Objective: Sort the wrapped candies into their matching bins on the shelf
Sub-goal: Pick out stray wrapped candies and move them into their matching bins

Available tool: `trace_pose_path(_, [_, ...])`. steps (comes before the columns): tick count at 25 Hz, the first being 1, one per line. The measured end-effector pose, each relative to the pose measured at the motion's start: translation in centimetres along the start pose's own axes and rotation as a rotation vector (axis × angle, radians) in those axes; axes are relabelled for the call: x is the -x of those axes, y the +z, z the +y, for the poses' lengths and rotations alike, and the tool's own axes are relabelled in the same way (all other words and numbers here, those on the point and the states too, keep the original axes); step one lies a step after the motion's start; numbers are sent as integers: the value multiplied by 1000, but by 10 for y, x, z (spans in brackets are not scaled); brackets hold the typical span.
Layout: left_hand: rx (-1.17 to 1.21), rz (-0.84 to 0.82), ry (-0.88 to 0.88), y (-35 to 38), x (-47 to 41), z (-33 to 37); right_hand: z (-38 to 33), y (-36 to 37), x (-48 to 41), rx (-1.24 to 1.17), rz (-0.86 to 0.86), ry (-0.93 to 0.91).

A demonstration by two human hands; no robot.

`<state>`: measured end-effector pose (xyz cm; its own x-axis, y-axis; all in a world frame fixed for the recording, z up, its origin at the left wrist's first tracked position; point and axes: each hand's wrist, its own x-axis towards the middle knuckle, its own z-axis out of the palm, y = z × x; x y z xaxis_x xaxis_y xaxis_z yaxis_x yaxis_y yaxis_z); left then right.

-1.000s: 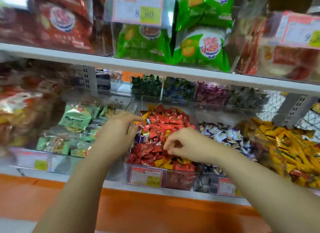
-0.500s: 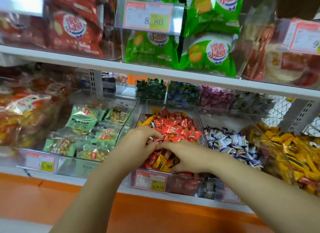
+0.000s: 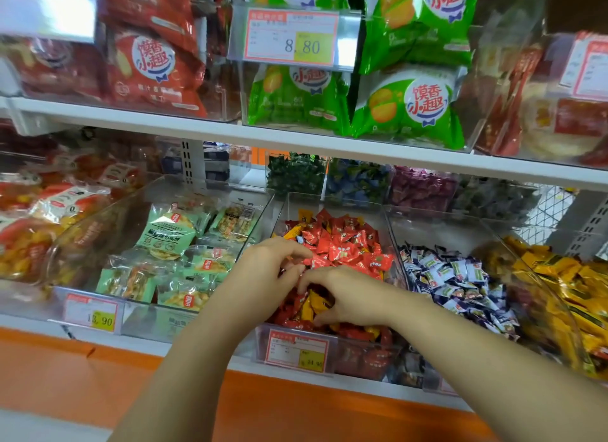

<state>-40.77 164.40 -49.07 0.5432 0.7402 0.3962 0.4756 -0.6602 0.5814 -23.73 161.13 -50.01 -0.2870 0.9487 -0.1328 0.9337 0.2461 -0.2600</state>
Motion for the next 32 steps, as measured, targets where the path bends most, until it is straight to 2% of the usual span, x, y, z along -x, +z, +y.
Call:
trace_pose_path(8, [24, 21, 4, 0, -2, -4, -4, -6, 6, -24, 41, -25])
trace_pose_path(17, [-37, 2, 51, 13, -7, 6, 16, -33, 38, -189, 277, 28])
trace_pose_path(23, [19, 52, 130, 37, -25, 48, 46, -53, 95, -361, 665, 180])
trace_pose_path(28, [57, 0, 164, 81, -39, 93, 99, -34, 165, -437, 1025, 373])
trace_pose_path(32, [59, -31, 150, 108, -44, 112, 153, -24, 212, -347, 1265, 607])
